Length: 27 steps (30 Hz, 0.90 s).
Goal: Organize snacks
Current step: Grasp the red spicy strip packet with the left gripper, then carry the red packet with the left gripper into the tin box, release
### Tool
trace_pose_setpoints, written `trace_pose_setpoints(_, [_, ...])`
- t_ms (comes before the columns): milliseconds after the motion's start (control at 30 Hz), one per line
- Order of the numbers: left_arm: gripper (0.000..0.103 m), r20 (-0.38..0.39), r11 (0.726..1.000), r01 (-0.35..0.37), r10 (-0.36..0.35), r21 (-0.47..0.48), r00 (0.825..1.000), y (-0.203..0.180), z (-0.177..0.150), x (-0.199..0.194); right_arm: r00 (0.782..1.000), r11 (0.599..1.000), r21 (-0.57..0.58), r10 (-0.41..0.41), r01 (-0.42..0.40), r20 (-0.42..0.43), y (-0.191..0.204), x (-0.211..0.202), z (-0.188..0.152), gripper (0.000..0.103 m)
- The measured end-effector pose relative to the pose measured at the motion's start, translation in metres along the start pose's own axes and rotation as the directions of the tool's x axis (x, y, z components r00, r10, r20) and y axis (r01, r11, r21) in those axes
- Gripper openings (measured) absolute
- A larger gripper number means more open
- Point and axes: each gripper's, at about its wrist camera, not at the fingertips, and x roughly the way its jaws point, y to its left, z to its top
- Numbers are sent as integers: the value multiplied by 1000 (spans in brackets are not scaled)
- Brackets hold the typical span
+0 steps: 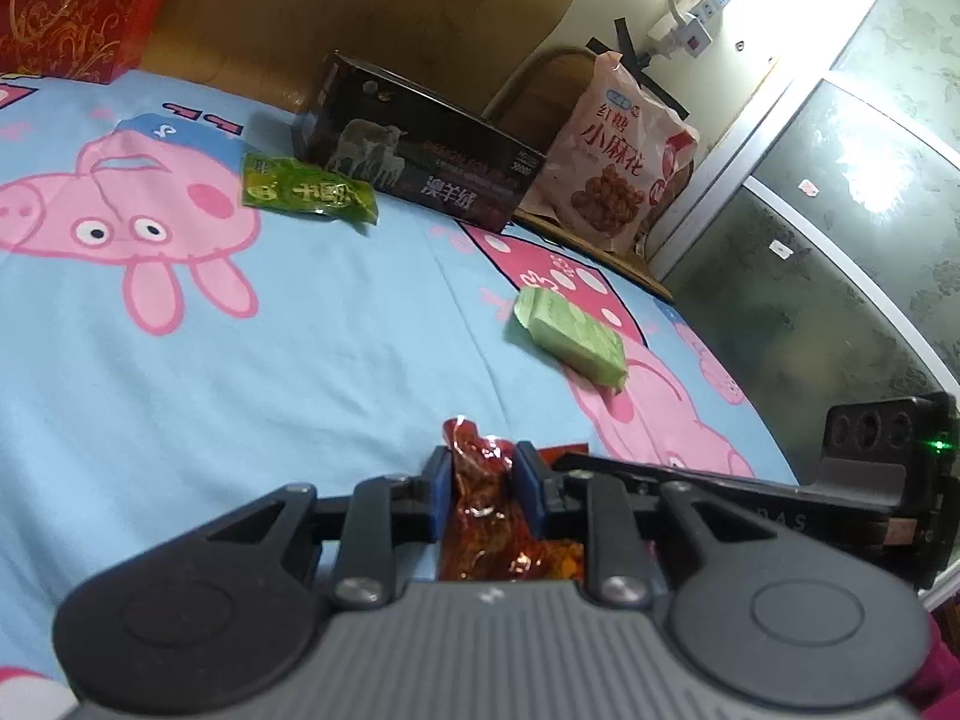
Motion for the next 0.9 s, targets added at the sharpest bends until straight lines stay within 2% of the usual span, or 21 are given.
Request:
trace_pose_setpoints(333, [25,16,1000,23,-23,-12,1000,5,-2,1,999,997,71,35,-35,2,-10,3,-2,6])
trace_pose_setpoints(633, [24,13,1000,27,-27,-11,1000,4,-1,1,1000,1000,24,10,-11,10,-3,3,-4,5])
trace_pose_setpoints(733, [24,7,999,28,-28,-15,1000,5,0,0,1000,999,43,19,-19,16,-4,2,-3,4])
trace_pose_setpoints(900, [24,-3,998,54,-54,-42,999,8,14,-1,999,999,42,31,-33,42,0,0,13,4])
